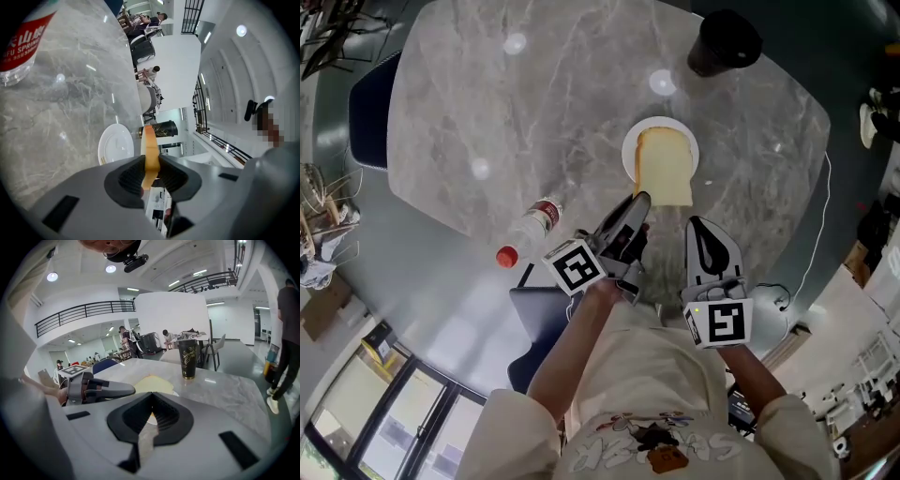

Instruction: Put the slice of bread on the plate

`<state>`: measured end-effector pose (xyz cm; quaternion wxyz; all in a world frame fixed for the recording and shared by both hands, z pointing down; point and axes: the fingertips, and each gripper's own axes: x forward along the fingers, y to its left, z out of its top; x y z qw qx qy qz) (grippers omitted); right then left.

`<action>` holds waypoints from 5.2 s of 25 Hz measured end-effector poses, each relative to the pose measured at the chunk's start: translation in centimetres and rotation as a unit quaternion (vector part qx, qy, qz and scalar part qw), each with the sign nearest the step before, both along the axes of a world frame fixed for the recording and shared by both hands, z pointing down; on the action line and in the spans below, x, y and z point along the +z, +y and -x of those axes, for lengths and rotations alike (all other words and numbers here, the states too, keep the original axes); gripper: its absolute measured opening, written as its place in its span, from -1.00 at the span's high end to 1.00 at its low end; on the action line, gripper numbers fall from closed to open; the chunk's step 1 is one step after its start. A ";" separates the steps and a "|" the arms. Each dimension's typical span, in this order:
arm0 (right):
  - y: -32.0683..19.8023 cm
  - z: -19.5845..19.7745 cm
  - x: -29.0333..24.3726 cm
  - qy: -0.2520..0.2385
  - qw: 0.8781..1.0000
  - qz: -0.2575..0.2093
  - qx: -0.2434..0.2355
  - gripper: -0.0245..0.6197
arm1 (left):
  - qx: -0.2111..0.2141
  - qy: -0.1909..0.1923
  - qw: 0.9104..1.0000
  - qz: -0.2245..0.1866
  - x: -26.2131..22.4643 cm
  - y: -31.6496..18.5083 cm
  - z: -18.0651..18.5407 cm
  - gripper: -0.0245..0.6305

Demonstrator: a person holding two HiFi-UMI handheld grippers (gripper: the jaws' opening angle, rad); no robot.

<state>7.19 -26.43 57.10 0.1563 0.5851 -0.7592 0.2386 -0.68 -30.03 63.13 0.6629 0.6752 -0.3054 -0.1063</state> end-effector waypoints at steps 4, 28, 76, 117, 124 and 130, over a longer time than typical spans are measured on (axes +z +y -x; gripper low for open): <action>-0.3 -0.3 1.2 -0.004 1.000 0.010 0.012 0.91 | 0.004 -0.011 1.000 0.006 1.5 -0.9 -0.4 0.63; 1.2 -1.6 2.9 -0.018 0.999 0.030 0.042 0.91 | 0.105 -0.281 0.950 -0.085 4.6 -1.8 -0.3 0.63; 13.1 -3.5 -7.2 -0.019 0.998 -0.054 -0.007 0.91 | 0.102 -0.481 0.842 -0.224 -11.6 10.6 1.0 0.89; 32.3 13.1 -13.4 0.005 0.988 -0.101 -0.117 0.91 | 0.014 -0.424 0.888 -0.176 -16.6 37.4 15.6 0.89; 38.4 14.1 -13.5 0.021 0.988 -0.106 -0.108 0.91 | 0.023 -0.409 0.893 -0.187 -17.0 43.2 16.3 0.89; 44.6 14.4 -13.7 0.034 0.989 -0.110 -0.090 0.91 | 0.047 -0.400 0.893 -0.201 -17.1 48.2 15.8 0.89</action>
